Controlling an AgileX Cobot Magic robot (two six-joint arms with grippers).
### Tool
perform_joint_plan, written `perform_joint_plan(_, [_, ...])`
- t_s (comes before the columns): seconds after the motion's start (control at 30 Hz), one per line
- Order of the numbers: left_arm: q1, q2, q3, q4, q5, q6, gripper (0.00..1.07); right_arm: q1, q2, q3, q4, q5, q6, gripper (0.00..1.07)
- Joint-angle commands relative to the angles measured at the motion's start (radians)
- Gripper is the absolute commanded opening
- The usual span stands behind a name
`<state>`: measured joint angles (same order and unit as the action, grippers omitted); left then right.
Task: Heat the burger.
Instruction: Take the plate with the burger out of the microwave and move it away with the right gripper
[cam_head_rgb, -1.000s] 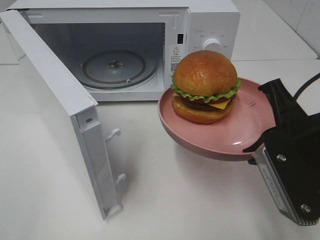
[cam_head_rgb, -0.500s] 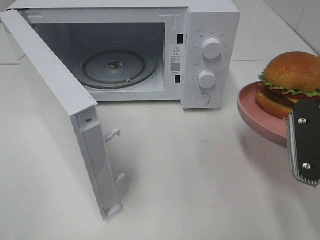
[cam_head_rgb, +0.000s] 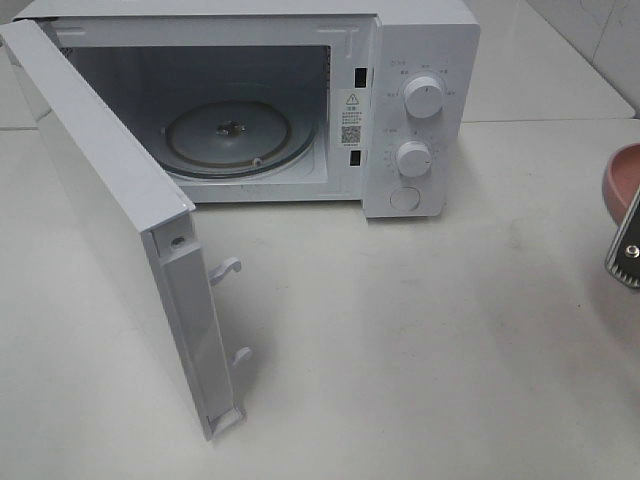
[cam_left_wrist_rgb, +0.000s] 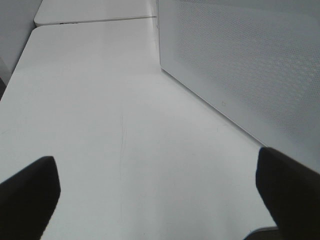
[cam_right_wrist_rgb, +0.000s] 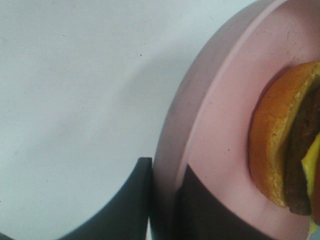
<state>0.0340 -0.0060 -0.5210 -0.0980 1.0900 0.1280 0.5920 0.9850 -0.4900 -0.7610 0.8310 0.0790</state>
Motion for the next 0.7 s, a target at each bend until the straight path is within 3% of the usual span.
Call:
perform_joint_plan(0.03, [0.000, -0.004, 0.002, -0.002, -0.015, 0.000, 1.00, -0.007, -0.011, -0.007, -0.094, 0.072, 0.132, 0.00])
perform_joint_plan(0.4, [0.000, -0.004, 0.002, -0.002, -0.015, 0.000, 1.00, -0.007, 0.005, -0.007, -0.091, 0.219, 0.484, 0.00])
perform_joint_plan(0.7, [0.000, -0.004, 0.002, -0.002, -0.015, 0.000, 1.00, -0.007, 0.189, -0.007, -0.116, 0.254, 0.678, 0.00])
